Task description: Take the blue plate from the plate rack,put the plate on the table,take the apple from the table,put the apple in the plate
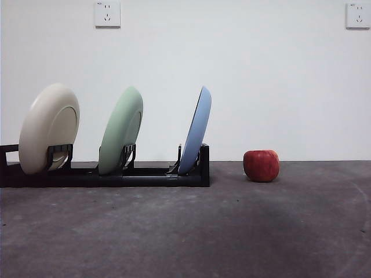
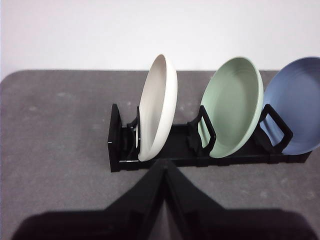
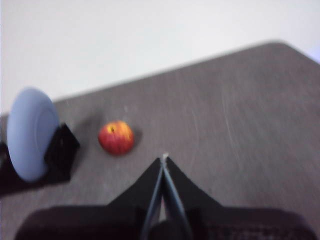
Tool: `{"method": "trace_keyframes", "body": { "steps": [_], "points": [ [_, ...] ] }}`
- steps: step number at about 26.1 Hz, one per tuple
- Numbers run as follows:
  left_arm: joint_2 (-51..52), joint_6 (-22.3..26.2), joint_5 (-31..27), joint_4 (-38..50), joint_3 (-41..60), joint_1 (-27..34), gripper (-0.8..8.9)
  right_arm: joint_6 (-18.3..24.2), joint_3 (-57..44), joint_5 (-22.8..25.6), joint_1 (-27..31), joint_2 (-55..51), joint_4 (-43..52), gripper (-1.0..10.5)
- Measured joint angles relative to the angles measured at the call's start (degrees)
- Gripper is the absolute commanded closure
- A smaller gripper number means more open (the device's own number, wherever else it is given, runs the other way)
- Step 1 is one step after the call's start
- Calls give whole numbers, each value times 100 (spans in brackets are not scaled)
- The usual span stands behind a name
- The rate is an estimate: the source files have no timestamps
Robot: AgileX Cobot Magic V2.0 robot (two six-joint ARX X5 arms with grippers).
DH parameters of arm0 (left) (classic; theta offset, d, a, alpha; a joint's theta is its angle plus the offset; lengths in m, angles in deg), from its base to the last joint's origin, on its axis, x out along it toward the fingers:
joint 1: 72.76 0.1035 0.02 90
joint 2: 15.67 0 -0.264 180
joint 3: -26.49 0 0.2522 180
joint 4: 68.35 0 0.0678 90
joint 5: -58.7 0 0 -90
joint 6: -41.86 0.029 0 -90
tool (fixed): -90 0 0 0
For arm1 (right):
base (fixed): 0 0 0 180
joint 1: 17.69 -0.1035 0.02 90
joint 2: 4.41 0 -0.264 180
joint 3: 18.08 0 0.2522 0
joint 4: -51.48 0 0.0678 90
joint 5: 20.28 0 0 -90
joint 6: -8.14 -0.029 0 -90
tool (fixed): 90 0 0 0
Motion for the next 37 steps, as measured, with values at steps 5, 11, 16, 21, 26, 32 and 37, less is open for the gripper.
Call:
{"method": "trace_keyframes", "body": {
  "steps": [5,11,16,21,26,32,37],
  "points": [
    [-776,0,4,-560,-793,0,818,0,861,-2,0,763,-863,946],
    [-1792,-26,640,-973,-1646,0,819,0,1449,-4,0,1480,-1451,947],
    [-2927,-87,1578,-1390,-2721,-55,819,0,1812,-568,0,2168,-1803,947],
    [-4590,-107,1941,-2096,-4487,-564,819,2,2122,-1589,0,3056,-1797,947],
    [-6227,-107,1943,-2776,-6367,-1110,819,2,2151,-2020,0,3668,-1801,946],
    [-7722,-155,1945,-3053,-8061,-1679,819,4,2151,-2052,0,3816,-1816,946],
    [-8627,-428,2240,-2717,-8570,-2131,819,2,2151,-2052,0,3816,-1849,946]
  ]
}}
